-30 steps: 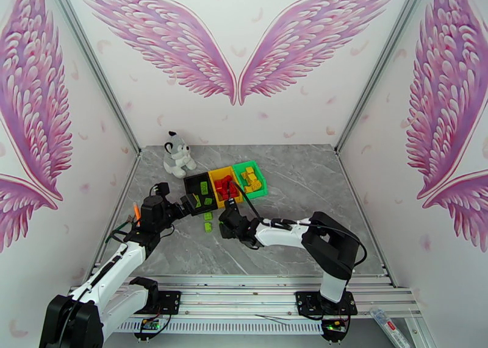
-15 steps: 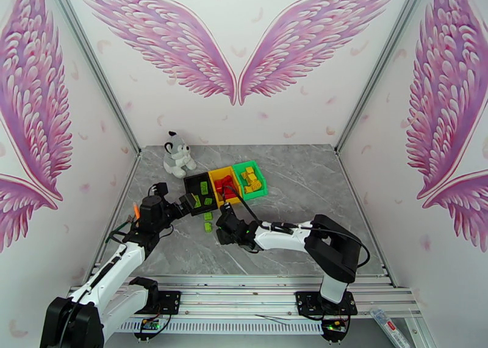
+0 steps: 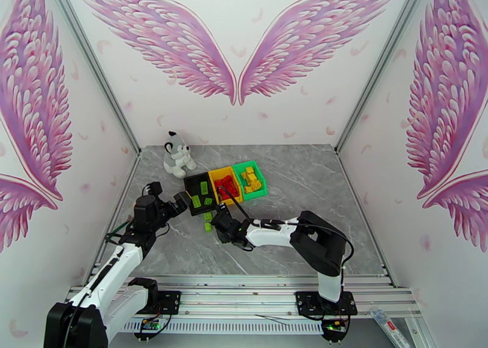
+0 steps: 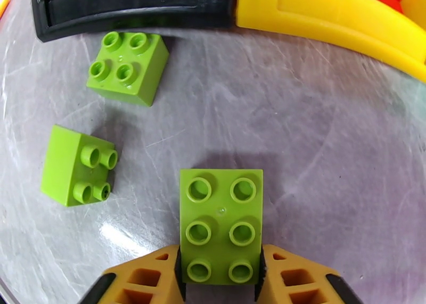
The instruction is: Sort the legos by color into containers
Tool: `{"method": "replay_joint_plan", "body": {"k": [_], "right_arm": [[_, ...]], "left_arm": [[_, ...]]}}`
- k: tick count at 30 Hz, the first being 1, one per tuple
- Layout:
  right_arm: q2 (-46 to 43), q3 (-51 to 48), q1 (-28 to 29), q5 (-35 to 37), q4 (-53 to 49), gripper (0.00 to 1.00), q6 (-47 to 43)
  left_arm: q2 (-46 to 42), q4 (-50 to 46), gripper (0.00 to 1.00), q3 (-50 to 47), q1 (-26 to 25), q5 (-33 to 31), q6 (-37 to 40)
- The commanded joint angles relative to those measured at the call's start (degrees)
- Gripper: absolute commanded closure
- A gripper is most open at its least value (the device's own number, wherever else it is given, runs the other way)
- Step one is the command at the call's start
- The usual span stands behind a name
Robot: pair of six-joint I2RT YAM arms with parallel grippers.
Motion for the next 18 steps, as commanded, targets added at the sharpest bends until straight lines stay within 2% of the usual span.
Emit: {"method": "replay_joint_plan", "body": {"k": [1, 10, 14, 18], "right_arm": [[-2.89, 0.11, 0.12, 0.82, -1.67, 0.76, -0.15], [-6.87, 4.53, 0.82, 0.14, -2.74, 0.76, -1.31], [-3.54, 11.80, 0.74, 0.82, -4.58, 0.75, -2.25], [2.41, 22.06, 0.40, 2.46, -7.52, 0.74, -2.71]], "left_arm": [[0.86, 1.11, 0.01, 0.11, 1.79, 2.50, -1.38], [3.85, 3.77, 0.01, -0.48, 6.13, 6.52, -3.17], [6.04, 5.79, 0.01, -1.19, 8.42, 8.17, -4.66], [7.56, 8.72, 0.01, -3.68, 12.94, 9.86, -7.86]]}}
